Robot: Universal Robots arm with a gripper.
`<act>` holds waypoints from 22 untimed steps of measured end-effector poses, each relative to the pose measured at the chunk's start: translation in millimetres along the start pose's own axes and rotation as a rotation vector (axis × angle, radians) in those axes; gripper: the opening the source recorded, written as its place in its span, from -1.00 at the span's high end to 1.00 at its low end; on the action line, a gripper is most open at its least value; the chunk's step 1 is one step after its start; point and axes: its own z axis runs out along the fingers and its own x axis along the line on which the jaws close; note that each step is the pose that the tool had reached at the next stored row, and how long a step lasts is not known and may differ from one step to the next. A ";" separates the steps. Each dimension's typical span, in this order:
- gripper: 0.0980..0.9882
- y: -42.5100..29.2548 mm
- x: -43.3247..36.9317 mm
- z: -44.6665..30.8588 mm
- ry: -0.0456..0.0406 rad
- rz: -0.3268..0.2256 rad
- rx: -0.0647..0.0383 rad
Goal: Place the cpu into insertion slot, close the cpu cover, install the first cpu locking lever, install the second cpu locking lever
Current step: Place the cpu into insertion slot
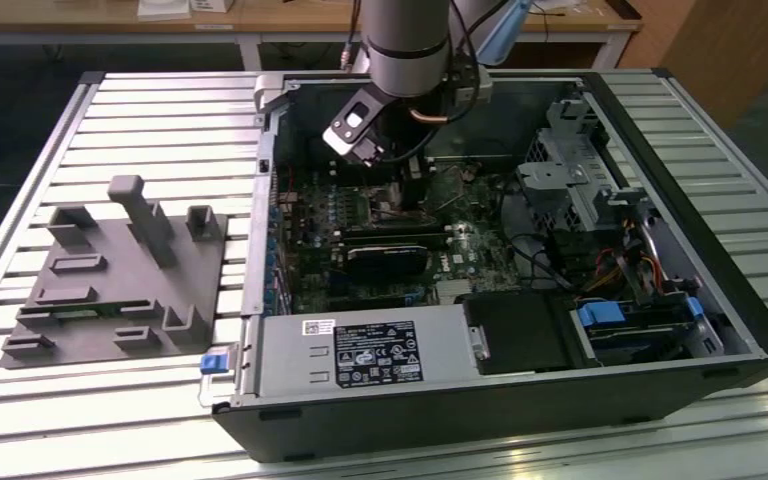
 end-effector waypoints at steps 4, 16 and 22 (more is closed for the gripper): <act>0.01 -2.5 1.5 4.6 -0.0002 0.000 0.000; 0.01 -9.2 2.7 15.1 -0.0001 0.000 0.000; 0.01 -11.4 3.5 21.4 -0.0020 0.022 0.000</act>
